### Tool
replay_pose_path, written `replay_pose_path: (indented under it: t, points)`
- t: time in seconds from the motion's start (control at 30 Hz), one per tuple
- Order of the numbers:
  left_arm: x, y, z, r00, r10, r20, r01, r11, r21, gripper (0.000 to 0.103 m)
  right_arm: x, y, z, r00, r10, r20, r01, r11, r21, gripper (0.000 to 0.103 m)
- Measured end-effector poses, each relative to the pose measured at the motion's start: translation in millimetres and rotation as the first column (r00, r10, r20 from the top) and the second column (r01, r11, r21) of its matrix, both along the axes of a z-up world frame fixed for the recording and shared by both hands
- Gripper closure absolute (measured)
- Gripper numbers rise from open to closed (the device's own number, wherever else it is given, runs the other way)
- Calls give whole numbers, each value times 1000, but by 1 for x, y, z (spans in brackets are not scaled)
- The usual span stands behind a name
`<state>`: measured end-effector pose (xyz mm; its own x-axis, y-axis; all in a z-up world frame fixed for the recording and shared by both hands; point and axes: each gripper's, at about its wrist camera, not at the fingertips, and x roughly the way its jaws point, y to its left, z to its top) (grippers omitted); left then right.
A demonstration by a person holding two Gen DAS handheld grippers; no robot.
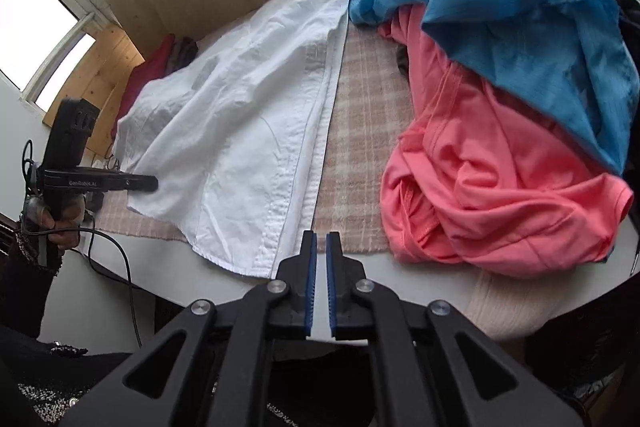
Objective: Fold clothes
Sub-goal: 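Grasp the folded white shirt edge with both tools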
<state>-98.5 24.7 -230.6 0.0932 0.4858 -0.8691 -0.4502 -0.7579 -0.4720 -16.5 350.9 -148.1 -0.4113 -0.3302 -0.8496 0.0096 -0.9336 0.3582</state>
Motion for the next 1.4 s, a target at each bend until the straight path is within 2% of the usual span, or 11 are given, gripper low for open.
replay_pose_path:
  t: [0.3,0.47,0.6,0.73,0.77,0.8,0.9,1.0,1.17,1.27,1.4]
  points:
    - [2,3,-1,999,-46,-9,46,999,3,101,-8,-26,-54,988,-49,147,70,987,-143,67]
    - [1,1,-5,999,-45,-2,45,999,16,101,-10,-40,-48,989,-70,131,67,997,24,62]
    - [0,-2,-6,999,-44,0,44,999,28,101,-12,-54,-48,988,-24,150,18,999,37,55]
    - [2,-4,-8,999,-49,-4,50,998,33,101,-12,-71,-46,991,23,131,-36,994,100,55]
    - [2,-5,-8,999,-51,-5,51,998,35,101,-12,-75,-46,991,38,127,-53,992,118,61]
    - [2,-5,-9,999,-52,-6,52,998,36,101,-11,-78,-47,990,57,126,-73,989,128,80]
    - [3,-7,-6,998,-55,-19,56,998,41,101,-12,-74,-46,987,83,137,-94,993,77,98]
    - [5,-10,4,998,-52,-43,54,997,48,101,-13,-59,-34,986,92,139,-93,996,6,98]
    - [19,2,7,992,-97,-78,100,994,33,100,-2,-25,18,996,53,76,-56,998,37,98]
    - [25,12,-19,987,-142,-77,137,989,-60,101,-7,-17,0,992,36,120,-44,997,66,98]
    - [19,6,-21,986,-148,-76,143,987,-75,101,-8,-29,-44,966,65,249,-57,998,-40,94]
